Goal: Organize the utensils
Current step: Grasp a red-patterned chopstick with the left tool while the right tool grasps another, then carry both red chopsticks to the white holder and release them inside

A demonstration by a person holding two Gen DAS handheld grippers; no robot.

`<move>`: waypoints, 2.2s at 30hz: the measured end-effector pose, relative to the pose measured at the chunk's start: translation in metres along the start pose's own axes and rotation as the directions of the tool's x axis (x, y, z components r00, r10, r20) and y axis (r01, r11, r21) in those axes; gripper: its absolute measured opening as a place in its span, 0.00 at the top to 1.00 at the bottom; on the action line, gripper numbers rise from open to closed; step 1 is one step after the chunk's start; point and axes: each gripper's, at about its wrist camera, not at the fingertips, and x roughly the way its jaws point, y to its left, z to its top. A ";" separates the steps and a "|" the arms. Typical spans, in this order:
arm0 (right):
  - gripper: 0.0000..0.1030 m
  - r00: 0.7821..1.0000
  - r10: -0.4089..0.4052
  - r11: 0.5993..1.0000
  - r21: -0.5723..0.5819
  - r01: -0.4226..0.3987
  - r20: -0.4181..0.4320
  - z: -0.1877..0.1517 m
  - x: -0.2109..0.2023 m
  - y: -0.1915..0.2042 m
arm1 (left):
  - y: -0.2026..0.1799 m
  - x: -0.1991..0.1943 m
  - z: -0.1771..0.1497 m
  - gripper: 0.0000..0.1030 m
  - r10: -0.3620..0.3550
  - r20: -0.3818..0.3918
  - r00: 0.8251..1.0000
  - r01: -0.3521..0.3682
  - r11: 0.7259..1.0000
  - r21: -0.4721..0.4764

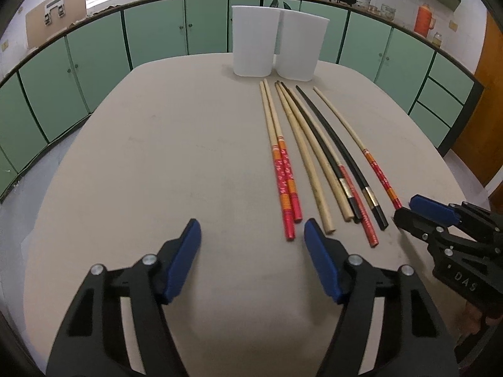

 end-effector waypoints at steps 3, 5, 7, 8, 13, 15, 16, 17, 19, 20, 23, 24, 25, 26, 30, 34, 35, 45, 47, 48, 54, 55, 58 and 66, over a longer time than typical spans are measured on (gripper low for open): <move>0.75 1.000 -0.009 1.000 -0.013 0.009 0.005 -0.001 0.000 0.002 | -0.006 0.003 0.000 0.43 0.007 0.007 1.000 -0.007 1.000 0.011; 0.79 1.000 -0.009 1.000 -0.021 0.010 0.008 -0.001 0.000 0.004 | -0.008 0.005 0.001 0.43 0.006 0.009 1.000 -0.006 1.000 0.008; 0.82 1.000 -0.014 0.999 -0.032 0.015 0.012 -0.002 0.000 0.007 | -0.008 0.005 0.002 0.44 -0.002 0.012 1.000 0.002 1.000 0.000; 0.85 1.000 -0.015 0.999 -0.032 0.016 0.013 -0.002 0.000 0.007 | -0.009 0.005 0.002 0.47 -0.003 0.014 1.000 0.003 1.000 -0.004; 0.91 1.000 -0.002 1.000 -0.008 0.002 0.010 0.001 0.001 -0.001 | -0.013 0.006 0.000 0.58 0.004 0.028 1.000 -0.004 1.000 0.004; 0.91 1.000 0.000 1.000 -0.003 0.000 0.010 0.001 0.000 -0.003 | -0.012 0.006 0.000 0.62 0.008 0.030 1.000 -0.008 1.000 0.003; 0.91 1.000 0.001 1.000 0.000 -0.001 0.011 0.001 0.001 -0.003 | -0.011 0.005 -0.001 0.63 0.012 0.032 0.999 -0.012 1.000 0.005; 0.91 1.000 0.001 1.000 0.000 -0.001 0.013 0.001 0.001 -0.004 | -0.012 0.006 -0.001 0.64 0.016 0.034 0.999 -0.016 1.000 0.007; 0.91 1.000 0.002 1.000 0.005 -0.002 0.015 0.001 0.002 -0.004 | -0.013 0.006 -0.001 0.66 0.022 0.039 0.999 -0.023 1.000 0.014; 0.91 1.000 0.002 1.000 0.006 -0.002 0.016 0.001 0.002 -0.004 | -0.014 0.006 -0.001 0.66 0.026 0.041 0.999 -0.027 0.999 0.019; 0.91 1.000 0.002 1.000 0.003 -0.002 0.022 0.000 0.002 -0.004 | -0.015 0.006 -0.001 0.75 0.034 0.046 0.998 -0.035 0.999 0.024; 0.91 1.000 0.002 1.000 0.002 -0.002 0.024 0.000 0.002 -0.004 | -0.016 0.006 -0.001 0.84 0.036 0.048 0.998 -0.037 0.999 0.025; 0.91 1.000 0.003 1.000 0.002 -0.003 0.026 -0.001 0.002 -0.004 | -0.016 0.006 -0.001 0.90 0.032 0.048 0.998 -0.034 0.999 0.027; 0.91 1.000 0.003 1.000 0.002 -0.003 0.028 -0.001 0.001 -0.004 | -0.018 0.007 -0.001 0.95 0.025 0.046 0.999 -0.027 0.999 0.029; 0.92 0.999 0.008 1.000 0.001 -0.008 0.034 -0.004 0.000 -0.004 | -0.020 0.005 -0.003 0.95 0.028 0.049 0.998 -0.030 0.999 0.033; 0.93 0.999 0.016 1.000 0.012 -0.017 0.031 -0.003 -0.001 -0.006 | -0.018 0.002 -0.002 0.95 0.020 0.050 0.999 -0.021 0.999 0.031; 0.93 0.999 0.019 1.000 0.015 -0.019 0.031 -0.003 -0.002 -0.007 | -0.019 -0.001 -0.001 0.95 0.022 0.057 0.998 -0.024 0.999 0.035; 0.93 0.991 0.009 1.000 -0.026 -0.005 0.137 0.014 -0.040 -0.007 | -0.019 -0.048 0.016 0.95 0.051 0.199 0.979 -0.067 0.995 0.072; 0.93 0.986 0.007 0.999 -0.033 -0.001 0.164 0.022 -0.051 -0.008 | -0.018 -0.062 0.025 0.95 0.051 0.241 0.969 -0.071 0.995 0.071; 0.93 0.984 0.006 0.999 -0.036 0.000 0.178 0.026 -0.056 -0.009 | -0.019 -0.069 0.029 0.95 0.052 0.262 0.964 -0.074 0.995 0.073; 0.94 0.967 0.025 0.999 -0.036 -0.017 0.253 0.056 -0.088 -0.017 | -0.015 -0.104 0.059 0.95 0.031 0.352 0.935 -0.060 0.996 0.072; 0.94 0.965 0.023 0.999 -0.035 -0.014 0.262 0.062 -0.093 -0.018 | -0.015 -0.109 0.065 0.95 0.026 0.367 0.930 -0.056 0.996 0.073; 0.94 0.960 0.026 0.999 -0.039 -0.016 0.279 0.079 -0.104 -0.022 | -0.016 -0.120 0.080 0.95 0.008 0.396 0.918 -0.043 0.996 0.080; 0.94 0.961 0.067 0.997 -0.058 -0.053 0.269 0.124 -0.122 -0.026 | -0.016 -0.129 0.111 0.95 -0.050 0.387 0.921 0.023 0.997 0.075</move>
